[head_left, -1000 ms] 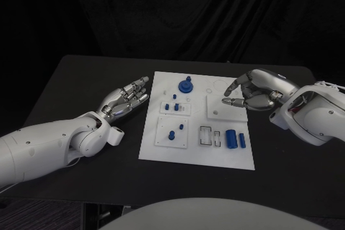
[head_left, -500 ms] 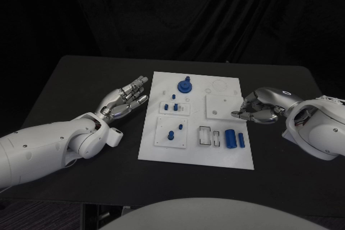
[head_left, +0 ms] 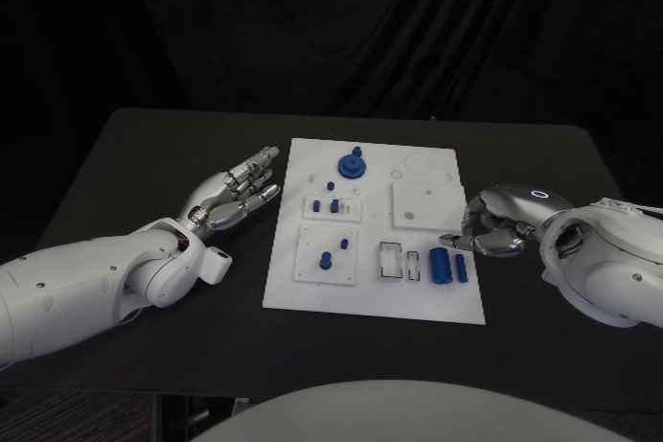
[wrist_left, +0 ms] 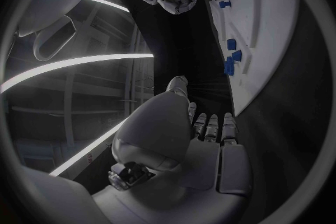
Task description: Assemble the parts on the task board
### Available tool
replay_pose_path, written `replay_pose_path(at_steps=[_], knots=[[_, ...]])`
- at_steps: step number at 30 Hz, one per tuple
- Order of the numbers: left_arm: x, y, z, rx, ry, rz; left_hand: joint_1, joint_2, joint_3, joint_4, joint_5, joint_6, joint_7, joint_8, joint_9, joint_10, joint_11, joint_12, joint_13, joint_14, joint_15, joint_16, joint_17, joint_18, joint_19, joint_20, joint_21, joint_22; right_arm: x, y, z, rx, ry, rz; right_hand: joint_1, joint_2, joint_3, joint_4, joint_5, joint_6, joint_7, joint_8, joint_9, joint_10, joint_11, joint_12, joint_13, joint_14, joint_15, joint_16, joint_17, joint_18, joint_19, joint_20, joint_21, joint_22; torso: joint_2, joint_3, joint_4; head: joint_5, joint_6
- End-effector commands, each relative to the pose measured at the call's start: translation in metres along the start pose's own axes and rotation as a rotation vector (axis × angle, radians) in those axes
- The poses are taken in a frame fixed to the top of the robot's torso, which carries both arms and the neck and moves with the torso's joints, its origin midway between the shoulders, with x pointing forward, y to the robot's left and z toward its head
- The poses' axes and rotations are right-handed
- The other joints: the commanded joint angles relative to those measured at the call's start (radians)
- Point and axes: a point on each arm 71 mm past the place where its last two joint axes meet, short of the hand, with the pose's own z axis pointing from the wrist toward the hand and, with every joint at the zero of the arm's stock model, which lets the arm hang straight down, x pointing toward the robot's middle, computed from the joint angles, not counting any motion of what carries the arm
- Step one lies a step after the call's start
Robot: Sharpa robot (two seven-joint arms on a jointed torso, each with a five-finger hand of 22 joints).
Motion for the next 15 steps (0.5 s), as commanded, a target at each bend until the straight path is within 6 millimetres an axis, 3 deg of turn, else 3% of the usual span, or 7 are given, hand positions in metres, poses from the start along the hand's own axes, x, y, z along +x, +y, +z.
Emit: replay_pose_path(at_steps=[1, 6, 9, 11, 15], knots=[[0.0019, -0.0147, -0.0016, 0.21, 0.008, 0.001, 0.011, -0.001, 0.003, -0.001, 0.004, -0.028, -0.035, -0.006, -0.003, 0.001, 0.007, -0.001, -0.001, -0.003, 0.009, -0.007, -0.001, -0.006, -0.001, 0.009, -0.004, -0.001, 0.0044, -0.0002, -0.003, 0.049, 0.017, -0.046, -0.015, 0.002, 0.004, 0.002, 0.004, -0.009, 0.0, 0.004, 0.005, 0.104, -0.009, 0.002, 0.263, 0.101, -0.007, 0.002, 0.252, -0.007, 0.104, -0.007, 0.003, 0.263, 0.0, -0.0001, 0.0006, -0.003, 0.0], [0.0017, -0.0146, -0.0016, 0.208, 0.008, 0.002, 0.012, 0.0, 0.004, -0.001, 0.003, -0.099, -0.086, -0.012, -0.009, 0.0, -0.005, -0.001, -0.001, -0.003, 0.017, -0.007, -0.001, -0.01, 0.0, 0.013, -0.004, -0.002, 0.0086, 0.0028, -0.0045, 0.044, 0.024, -0.046, -0.019, -0.001, 0.002, 0.002, 0.004, -0.016, 0.001, 0.004, 0.012, 0.104, -0.009, 0.002, 0.263, 0.101, -0.008, 0.002, 0.252, -0.007, 0.104, -0.008, 0.003, 0.263, 0.0, -0.0003, 0.0007, -0.002, 0.0], [0.0014, -0.0145, -0.0017, 0.207, 0.007, 0.002, 0.012, 0.0, 0.004, -0.001, 0.003, -0.115, -0.103, -0.013, -0.011, 0.0, -0.006, -0.001, -0.001, -0.003, 0.019, -0.007, -0.001, -0.01, 0.0, 0.015, -0.004, -0.002, 0.0105, 0.0044, -0.0053, 0.04, 0.021, -0.051, -0.019, -0.001, 0.002, 0.002, 0.004, -0.017, 0.001, 0.004, 0.013, 0.104, -0.009, 0.002, 0.263, 0.101, -0.008, 0.001, 0.251, -0.007, 0.104, -0.008, 0.003, 0.263, 0.0, -0.0009, 0.0009, -0.003, 0.0], [0.0012, -0.0144, -0.0018, 0.207, 0.007, 0.003, 0.012, 0.001, 0.005, -0.001, 0.003, -0.132, -0.127, -0.015, -0.012, -0.001, -0.008, -0.002, -0.001, -0.003, 0.021, -0.007, -0.001, -0.011, 0.0, 0.016, -0.004, -0.002, 0.0115, 0.0054, -0.0057, 0.036, 0.019, -0.053, -0.019, -0.001, 0.003, 0.002, 0.004, -0.018, 0.001, 0.004, 0.013, 0.104, -0.009, 0.002, 0.263, 0.101, -0.008, 0.002, 0.251, -0.007, 0.104, -0.008, 0.003, 0.263, 0.001, -0.0005, -0.0002, -0.002, 0.0], [0.001, -0.0142, -0.0019, 0.206, 0.007, 0.002, 0.013, 0.001, 0.005, -0.002, 0.004, -0.138, -0.137, -0.015, -0.013, -0.001, -0.01, -0.002, -0.002, -0.003, 0.022, -0.007, -0.001, -0.011, 0.0, 0.017, -0.004, -0.002, 0.0133, 0.0078, -0.0054, 0.031, 0.022, -0.057, -0.019, 0.0, 0.003, 0.002, 0.005, -0.02, 0.002, 0.003, 0.015, 0.104, -0.008, 0.002, 0.263, 0.101, -0.008, 0.002, 0.252, -0.007, 0.104, -0.008, 0.003, 0.263, 0.0, -0.0012, -0.0006, -0.004, 0.0]])
